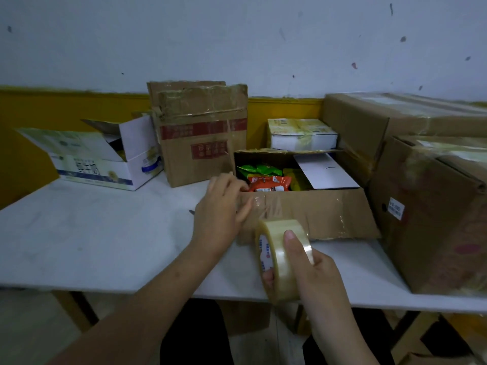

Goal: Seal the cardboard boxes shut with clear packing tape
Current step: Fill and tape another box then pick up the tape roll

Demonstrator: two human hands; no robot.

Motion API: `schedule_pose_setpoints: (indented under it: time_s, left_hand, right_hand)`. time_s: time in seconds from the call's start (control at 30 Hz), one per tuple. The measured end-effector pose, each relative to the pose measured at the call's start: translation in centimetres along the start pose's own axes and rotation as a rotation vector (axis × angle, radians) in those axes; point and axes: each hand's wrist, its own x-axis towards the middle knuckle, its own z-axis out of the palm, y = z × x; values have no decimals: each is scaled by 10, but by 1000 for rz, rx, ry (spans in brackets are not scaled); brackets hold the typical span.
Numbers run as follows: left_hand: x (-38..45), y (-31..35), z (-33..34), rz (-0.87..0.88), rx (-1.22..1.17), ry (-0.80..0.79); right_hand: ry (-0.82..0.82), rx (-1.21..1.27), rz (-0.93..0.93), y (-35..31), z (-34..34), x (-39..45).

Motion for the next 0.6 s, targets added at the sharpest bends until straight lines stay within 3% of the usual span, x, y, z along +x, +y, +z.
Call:
schedule_pose_setpoints:
  time_s: [0.07,0.17,0.23,0.37,0.6]
  left_hand:
    - [-18,5,-8,-342,-174,130]
    - [-13,10,-6,-1037,-653,-224]
    - [-5,11,-3,-1274,-1040,-472]
    - [4,8,4,-1195,-1283,-663]
    - [22,19,9,-1062,-1143,-726]
  right_hand:
    - [-1,6,2,0,0,-1]
    - [-7,-11,-6,-1,0,-3]
    - [-8,3,-13,0,0,-4]
    - [-43,9,-9,0,-2,-5]
    - [-129,33,19,-4,-2,-2]
